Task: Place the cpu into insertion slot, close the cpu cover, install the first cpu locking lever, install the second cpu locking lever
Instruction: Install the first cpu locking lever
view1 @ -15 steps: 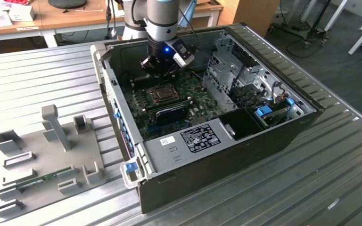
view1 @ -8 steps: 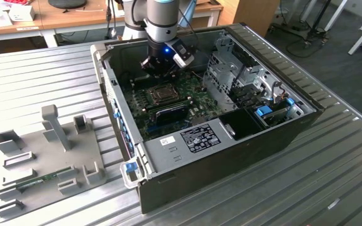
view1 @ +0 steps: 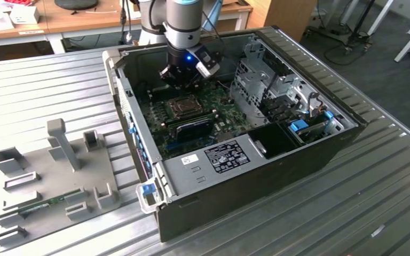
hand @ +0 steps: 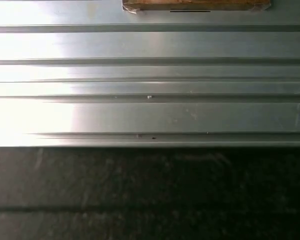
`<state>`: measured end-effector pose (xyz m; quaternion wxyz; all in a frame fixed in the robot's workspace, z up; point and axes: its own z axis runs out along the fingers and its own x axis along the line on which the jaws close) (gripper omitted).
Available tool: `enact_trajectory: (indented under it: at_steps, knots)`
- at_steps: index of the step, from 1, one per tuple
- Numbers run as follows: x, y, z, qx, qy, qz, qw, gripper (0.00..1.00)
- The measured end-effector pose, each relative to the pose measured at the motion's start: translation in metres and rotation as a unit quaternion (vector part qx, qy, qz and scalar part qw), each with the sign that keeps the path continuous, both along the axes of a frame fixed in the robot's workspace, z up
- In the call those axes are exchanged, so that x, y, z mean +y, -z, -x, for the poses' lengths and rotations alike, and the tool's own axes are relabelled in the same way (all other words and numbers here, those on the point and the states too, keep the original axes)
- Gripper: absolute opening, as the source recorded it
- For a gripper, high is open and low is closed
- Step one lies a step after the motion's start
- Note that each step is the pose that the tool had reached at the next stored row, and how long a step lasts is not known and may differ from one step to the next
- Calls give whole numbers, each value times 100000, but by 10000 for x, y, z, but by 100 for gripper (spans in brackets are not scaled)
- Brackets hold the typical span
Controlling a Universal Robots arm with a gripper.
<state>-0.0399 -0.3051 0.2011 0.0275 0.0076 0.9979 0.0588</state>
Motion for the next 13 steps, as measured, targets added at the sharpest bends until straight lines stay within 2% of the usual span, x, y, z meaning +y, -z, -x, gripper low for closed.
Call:
enact_trajectory:
  at_steps: [13]
  knots:
    - [-16, 26, 0, 0, 12, 27, 100000, 10]
